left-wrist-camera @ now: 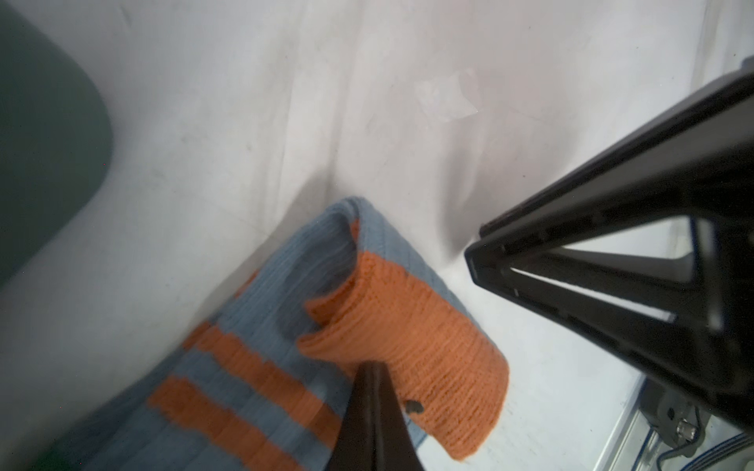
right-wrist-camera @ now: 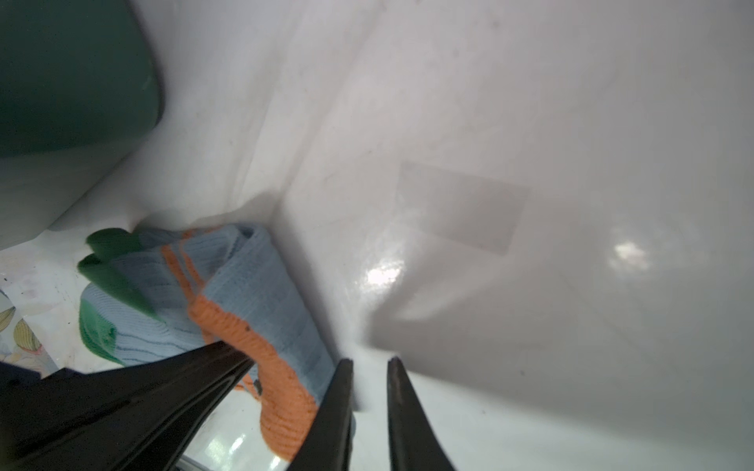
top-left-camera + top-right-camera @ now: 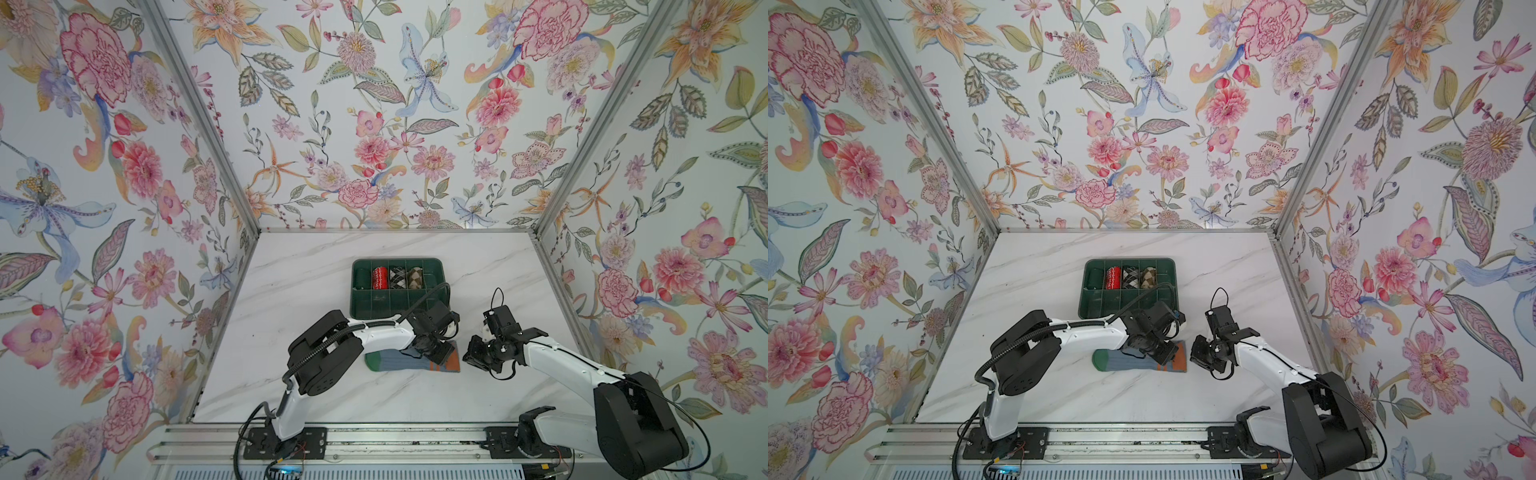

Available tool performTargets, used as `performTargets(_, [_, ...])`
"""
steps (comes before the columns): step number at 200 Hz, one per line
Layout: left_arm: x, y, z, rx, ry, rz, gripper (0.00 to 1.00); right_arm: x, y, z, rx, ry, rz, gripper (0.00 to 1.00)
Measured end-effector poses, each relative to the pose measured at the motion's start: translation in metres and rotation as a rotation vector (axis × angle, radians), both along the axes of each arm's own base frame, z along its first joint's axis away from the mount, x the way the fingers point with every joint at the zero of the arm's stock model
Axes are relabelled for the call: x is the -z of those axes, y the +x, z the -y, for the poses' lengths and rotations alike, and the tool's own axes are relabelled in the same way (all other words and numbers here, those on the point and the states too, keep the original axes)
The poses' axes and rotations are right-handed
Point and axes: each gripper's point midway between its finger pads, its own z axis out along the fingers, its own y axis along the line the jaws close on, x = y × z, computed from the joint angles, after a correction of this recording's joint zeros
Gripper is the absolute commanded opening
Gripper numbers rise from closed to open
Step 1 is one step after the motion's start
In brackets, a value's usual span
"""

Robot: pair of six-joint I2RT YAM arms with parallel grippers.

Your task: Roll the socks

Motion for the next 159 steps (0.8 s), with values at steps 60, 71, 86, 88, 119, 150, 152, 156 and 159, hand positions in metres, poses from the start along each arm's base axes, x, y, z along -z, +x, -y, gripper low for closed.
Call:
performTargets(60, [0.000,0.002,0.002,-0.001,0.012,-0.003,0.00,0.005,0.001,-0.008,-0.025,0.021,-0.013,0.19])
performTargets(71, [0.000,0.002,0.002,-0.002,0.016,-0.003,0.00,0.005,0.002,-0.010,-0.030,0.026,-0.010,0.19])
performTargets(86, [0.001,0.002,0.002,-0.002,0.022,-0.005,0.00,0.005,0.003,-0.011,-0.034,0.030,-0.007,0.19])
performTargets(88, [0.001,0.002,0.002,-0.001,0.023,-0.005,0.00,0.005,0.003,-0.011,-0.035,0.031,-0.007,0.19])
performTargets(119, [0.002,0.002,0.001,0.004,0.029,-0.005,0.00,0.004,0.004,-0.012,-0.037,0.034,-0.003,0.19])
performTargets(150, [0.002,0.002,0.000,0.005,0.035,-0.004,0.00,0.002,0.006,-0.014,-0.042,0.044,0.012,0.19])
performTargets(152, [0.002,0.002,0.000,0.005,0.036,-0.004,0.00,0.001,0.007,-0.015,-0.043,0.046,0.014,0.19])
performTargets(156, [0.003,0.002,0.000,0.004,0.037,-0.004,0.00,0.001,0.007,-0.015,-0.044,0.050,0.018,0.19])
performTargets(159, [0.003,0.002,-0.001,0.004,0.039,-0.003,0.00,0.000,0.008,-0.016,-0.045,0.053,0.022,0.19])
